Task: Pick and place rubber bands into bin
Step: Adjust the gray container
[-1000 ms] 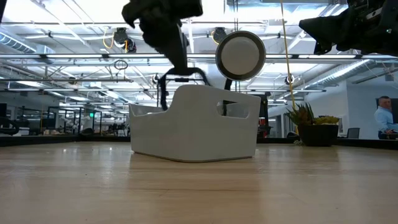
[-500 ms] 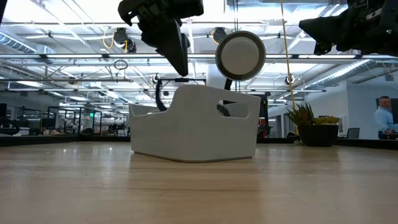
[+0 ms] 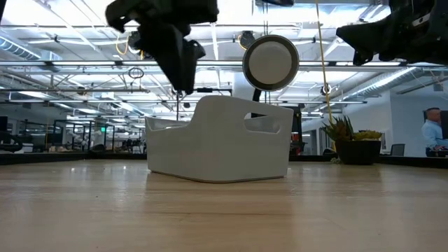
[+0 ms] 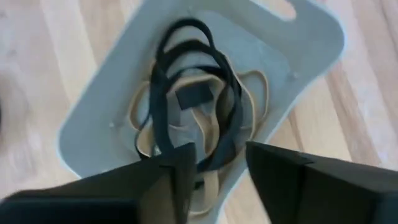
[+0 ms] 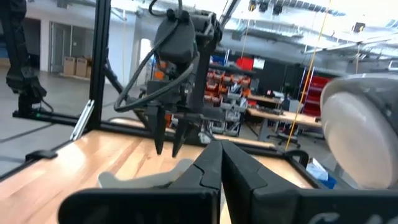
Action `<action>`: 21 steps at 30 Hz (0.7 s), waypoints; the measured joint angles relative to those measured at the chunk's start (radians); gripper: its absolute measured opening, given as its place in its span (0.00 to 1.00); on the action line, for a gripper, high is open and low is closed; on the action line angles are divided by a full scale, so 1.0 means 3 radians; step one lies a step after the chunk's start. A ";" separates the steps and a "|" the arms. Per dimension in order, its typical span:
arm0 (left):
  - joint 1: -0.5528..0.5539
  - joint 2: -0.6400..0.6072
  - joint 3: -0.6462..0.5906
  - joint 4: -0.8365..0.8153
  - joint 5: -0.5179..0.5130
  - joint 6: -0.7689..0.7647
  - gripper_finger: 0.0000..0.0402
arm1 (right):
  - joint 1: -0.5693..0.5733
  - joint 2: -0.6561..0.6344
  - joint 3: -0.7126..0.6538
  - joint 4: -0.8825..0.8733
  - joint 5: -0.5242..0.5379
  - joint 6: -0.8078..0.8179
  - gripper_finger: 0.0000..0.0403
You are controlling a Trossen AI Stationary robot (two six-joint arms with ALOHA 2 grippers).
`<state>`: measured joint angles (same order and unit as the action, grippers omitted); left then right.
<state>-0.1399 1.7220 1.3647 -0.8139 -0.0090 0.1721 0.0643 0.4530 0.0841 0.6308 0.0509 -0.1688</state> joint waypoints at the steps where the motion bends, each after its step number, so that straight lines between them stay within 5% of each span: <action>1: -0.0028 -0.0028 -0.0046 0.0004 -0.0003 0.0008 0.32 | 0.0000 -0.0001 0.0000 -0.0037 0.0000 0.0004 0.00; 6: -0.0177 -0.0083 -0.0227 0.0007 0.0000 -0.0080 0.04 | 0.0000 0.0014 0.0000 -0.0152 -0.0004 0.0048 0.00; 12: -0.0408 -0.0081 -0.0608 0.0183 -0.0037 -0.0220 0.01 | 0.0000 0.0172 0.0000 -0.0205 -0.0007 0.0190 0.00; 21: -0.0632 -0.0076 -0.1076 0.0403 -0.0668 -0.0680 0.01 | 0.0001 0.0823 0.0000 -0.0142 -0.0001 0.0635 0.00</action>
<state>-0.3295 1.6993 1.0419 -0.6931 -0.2093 -0.0318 0.0645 0.7000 0.0841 0.5882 0.0505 0.0218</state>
